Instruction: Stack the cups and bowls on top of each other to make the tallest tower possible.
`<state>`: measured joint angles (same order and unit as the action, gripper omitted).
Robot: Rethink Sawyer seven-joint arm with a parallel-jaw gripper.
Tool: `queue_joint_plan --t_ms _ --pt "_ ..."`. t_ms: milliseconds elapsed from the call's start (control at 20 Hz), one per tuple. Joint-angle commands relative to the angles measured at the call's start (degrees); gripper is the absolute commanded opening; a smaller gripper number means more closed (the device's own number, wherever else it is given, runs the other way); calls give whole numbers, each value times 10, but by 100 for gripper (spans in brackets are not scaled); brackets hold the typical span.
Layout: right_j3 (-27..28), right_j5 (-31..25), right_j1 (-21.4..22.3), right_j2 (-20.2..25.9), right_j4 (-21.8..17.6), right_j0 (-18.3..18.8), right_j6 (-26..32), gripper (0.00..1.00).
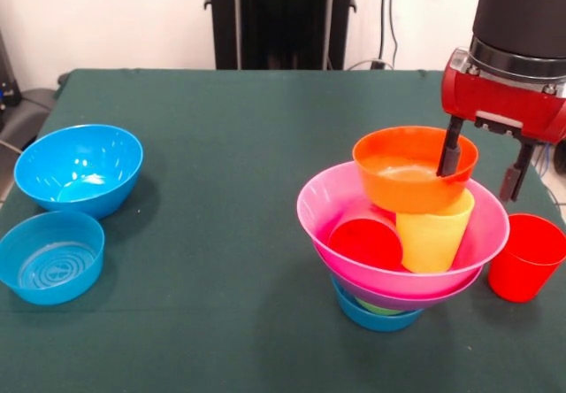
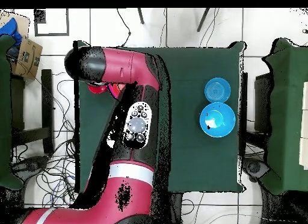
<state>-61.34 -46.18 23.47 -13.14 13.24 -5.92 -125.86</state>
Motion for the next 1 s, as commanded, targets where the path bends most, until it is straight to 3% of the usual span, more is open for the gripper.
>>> queue_joint_plan --t_ms 50,550,850,1000 --pt "-32 -31 15 38 11 4 -75 100" --pt "-63 -111 85 30 13 1 -59 100" --pt "-32 -252 137 -10 -28 3 -22 100" --pt "-24 -294 155 -11 -32 8 -9 100"
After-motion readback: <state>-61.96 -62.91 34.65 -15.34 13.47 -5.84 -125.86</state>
